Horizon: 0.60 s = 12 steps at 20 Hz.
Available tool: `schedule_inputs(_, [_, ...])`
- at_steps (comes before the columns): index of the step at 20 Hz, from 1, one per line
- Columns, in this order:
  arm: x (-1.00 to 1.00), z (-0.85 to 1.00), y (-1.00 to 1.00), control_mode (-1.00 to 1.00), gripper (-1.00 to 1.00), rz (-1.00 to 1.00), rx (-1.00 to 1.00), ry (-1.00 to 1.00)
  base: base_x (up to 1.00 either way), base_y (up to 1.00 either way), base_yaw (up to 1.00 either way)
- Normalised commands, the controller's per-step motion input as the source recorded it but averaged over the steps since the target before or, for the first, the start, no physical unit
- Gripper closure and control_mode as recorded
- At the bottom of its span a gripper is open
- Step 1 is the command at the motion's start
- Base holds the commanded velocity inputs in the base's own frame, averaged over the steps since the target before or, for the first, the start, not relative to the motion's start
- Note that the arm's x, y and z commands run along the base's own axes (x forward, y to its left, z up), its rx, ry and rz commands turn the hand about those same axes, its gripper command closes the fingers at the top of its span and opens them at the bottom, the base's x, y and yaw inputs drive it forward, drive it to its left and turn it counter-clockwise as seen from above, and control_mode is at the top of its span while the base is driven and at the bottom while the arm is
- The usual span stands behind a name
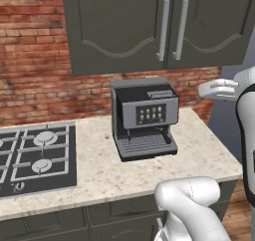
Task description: Close all open cabinet doors.
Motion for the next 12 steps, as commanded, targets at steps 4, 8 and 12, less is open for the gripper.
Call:
schedule_inputs(4, [0.0,0.0,0.0,1.0,-1.0,0.0,0.0,0.0,-0.25,0.0,-0.01])
schedule_inputs(8, [0.0,0.0,0.0,1.0,-1.0,0.0,0.0,0.0,-0.24,0.03,-0.38])
schedule_inputs(12, [0.0,0.0,0.0,1.0,-1.0,0.0,0.0,0.0,-0.13,0.1,-0.74])
